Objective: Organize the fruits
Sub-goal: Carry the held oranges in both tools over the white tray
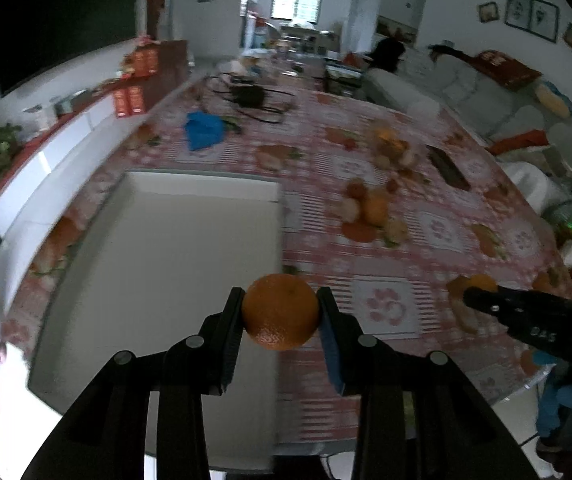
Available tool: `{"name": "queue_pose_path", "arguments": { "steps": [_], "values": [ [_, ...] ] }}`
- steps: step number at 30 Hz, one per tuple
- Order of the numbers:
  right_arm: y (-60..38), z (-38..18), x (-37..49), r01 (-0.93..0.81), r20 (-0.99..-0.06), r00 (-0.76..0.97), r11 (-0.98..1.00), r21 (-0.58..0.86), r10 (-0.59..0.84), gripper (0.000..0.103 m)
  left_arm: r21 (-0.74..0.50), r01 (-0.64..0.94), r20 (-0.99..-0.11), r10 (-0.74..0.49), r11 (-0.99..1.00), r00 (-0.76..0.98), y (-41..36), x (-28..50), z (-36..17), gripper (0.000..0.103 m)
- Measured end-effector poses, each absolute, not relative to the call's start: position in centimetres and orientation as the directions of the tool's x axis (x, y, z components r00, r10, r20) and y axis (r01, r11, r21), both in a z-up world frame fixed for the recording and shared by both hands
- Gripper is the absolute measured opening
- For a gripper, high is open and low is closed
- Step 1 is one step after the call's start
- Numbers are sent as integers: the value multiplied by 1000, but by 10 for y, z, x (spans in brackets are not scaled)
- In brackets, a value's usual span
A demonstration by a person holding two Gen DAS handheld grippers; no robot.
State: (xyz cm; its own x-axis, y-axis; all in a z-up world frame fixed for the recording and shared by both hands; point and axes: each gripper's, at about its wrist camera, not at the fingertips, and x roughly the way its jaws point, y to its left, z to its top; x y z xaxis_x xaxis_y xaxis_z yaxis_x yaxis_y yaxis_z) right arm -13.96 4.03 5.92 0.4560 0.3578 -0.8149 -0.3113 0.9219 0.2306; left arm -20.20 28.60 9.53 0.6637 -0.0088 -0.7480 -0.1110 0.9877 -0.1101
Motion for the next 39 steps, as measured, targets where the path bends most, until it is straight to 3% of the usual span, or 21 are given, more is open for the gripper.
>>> {"name": "queue_pose_path", "arguments": {
  "steps": [12, 22, 39],
  "values": [
    [132, 84, -136, -466, -809, 422, 864, 193, 408, 36, -50, -260, -753, 134, 964, 644, 356, -210, 80, 39],
    [213, 72, -139, -589, -832, 353, 793, 158, 428, 36, -61, -298, -778, 141, 953, 612, 383, -209, 55, 39],
    [267, 55, -140, -650, -857, 323, 752, 108, 402, 36, -56, -309, -791, 147, 949, 593, 396, -201, 38, 39]
  ]
}}
